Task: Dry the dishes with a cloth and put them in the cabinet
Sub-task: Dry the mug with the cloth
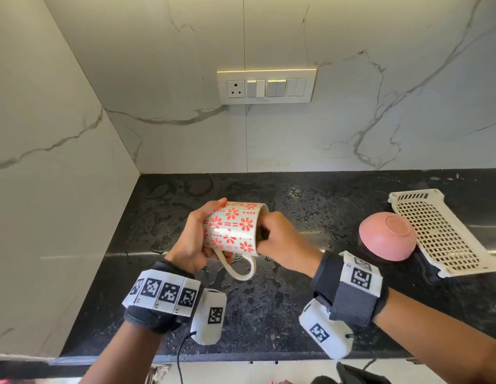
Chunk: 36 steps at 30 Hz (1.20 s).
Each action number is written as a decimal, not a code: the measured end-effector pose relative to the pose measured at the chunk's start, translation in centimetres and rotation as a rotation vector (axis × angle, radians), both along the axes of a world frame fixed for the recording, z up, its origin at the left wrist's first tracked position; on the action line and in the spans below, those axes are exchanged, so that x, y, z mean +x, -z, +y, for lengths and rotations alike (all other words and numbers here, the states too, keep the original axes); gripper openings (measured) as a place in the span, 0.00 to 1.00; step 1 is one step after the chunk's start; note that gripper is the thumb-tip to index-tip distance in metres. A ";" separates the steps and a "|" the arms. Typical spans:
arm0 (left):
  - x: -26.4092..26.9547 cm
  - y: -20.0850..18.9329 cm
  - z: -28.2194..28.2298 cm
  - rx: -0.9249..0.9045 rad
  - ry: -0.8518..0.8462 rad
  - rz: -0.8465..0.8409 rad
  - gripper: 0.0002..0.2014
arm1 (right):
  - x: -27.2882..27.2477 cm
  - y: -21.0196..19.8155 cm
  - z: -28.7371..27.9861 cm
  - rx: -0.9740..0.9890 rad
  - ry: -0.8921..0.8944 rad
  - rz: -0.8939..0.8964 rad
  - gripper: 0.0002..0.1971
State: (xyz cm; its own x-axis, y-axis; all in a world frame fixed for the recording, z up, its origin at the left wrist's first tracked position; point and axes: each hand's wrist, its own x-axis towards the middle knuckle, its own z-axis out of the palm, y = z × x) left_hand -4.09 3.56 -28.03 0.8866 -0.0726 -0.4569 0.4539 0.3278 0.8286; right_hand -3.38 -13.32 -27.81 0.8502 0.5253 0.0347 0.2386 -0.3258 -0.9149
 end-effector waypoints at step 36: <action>0.0 -0.5 1.6 -0.036 -0.229 -0.195 0.19 | 0.5 0.3 -3.9 -0.250 -0.193 -0.900 0.13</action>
State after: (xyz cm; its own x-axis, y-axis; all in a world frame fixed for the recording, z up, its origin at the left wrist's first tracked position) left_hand -4.14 5.12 -27.56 0.9524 0.1262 -0.2774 0.1984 0.4338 0.8789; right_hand -2.91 -17.24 -28.12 0.4572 0.7343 0.5017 0.8892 -0.3686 -0.2709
